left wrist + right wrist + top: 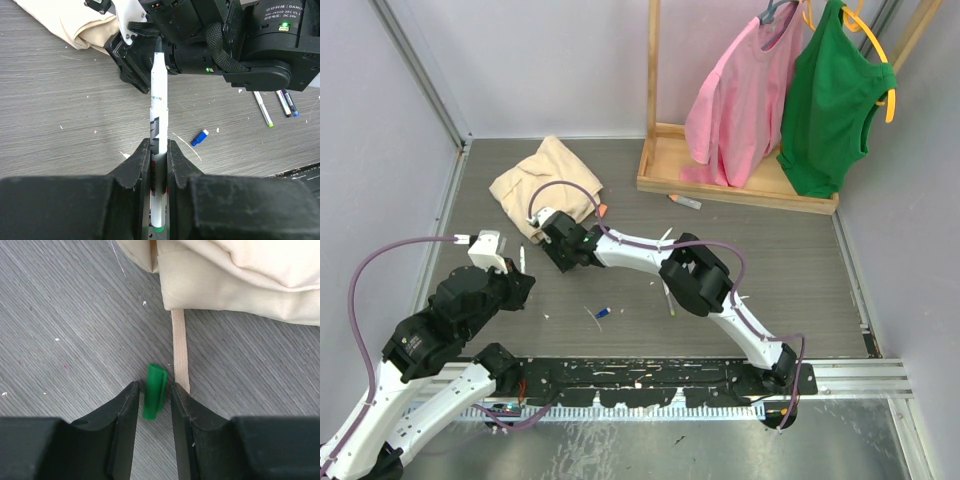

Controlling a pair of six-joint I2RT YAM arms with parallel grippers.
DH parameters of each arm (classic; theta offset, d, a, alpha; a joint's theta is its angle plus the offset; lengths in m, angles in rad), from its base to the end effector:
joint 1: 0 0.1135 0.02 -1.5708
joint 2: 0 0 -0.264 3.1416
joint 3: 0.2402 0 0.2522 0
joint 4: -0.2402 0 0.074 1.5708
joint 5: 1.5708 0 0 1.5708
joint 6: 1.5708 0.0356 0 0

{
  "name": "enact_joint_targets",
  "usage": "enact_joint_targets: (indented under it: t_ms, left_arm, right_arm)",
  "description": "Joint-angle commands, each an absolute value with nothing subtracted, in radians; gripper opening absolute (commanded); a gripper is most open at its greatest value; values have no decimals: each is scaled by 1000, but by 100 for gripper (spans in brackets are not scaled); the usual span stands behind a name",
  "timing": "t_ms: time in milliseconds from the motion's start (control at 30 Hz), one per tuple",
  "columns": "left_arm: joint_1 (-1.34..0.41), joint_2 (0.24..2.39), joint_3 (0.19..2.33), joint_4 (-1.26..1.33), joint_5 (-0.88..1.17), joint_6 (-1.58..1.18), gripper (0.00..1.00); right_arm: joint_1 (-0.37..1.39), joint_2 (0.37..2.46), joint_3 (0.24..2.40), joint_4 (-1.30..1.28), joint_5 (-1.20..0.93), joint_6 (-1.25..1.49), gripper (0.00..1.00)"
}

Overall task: Insert the pens into the pen caps
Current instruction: Pick up the pen cap from the center of the board.

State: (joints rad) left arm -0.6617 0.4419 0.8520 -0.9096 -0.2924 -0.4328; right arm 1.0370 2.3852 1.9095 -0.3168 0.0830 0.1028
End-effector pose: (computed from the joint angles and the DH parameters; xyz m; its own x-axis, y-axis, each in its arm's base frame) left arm 0.0670 -0.0392 0.3273 -0.5061 -0.1149 -0.8548 0.1944 0.9504 -0.2428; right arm 0.2743 0.4583 0.1579 -0.4454 -0.5526 -0.7044 -0.7867 0.6171 0.0133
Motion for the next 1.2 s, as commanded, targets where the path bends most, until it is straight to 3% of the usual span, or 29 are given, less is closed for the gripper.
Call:
enact_joint_targets:
  t_ms: [0, 667, 900, 1167]
  left_arm:
    - [-661, 447, 857, -864, -292, -431, 0]
    - [-660, 451, 856, -862, -290, -431, 0]
    - [-660, 452, 857, -862, -290, -431, 0]
    - [-661, 448, 857, -862, -292, -431, 0]
  right_arm:
    - [1044, 2364, 1936, -326, 75, 79, 37]
    - [1054, 2131, 1608, -286, 128, 66, 23]
    - [1054, 2164, 1631, -259, 77, 57, 37]
    - [1052, 2277, 1770, -295, 34, 57, 42]
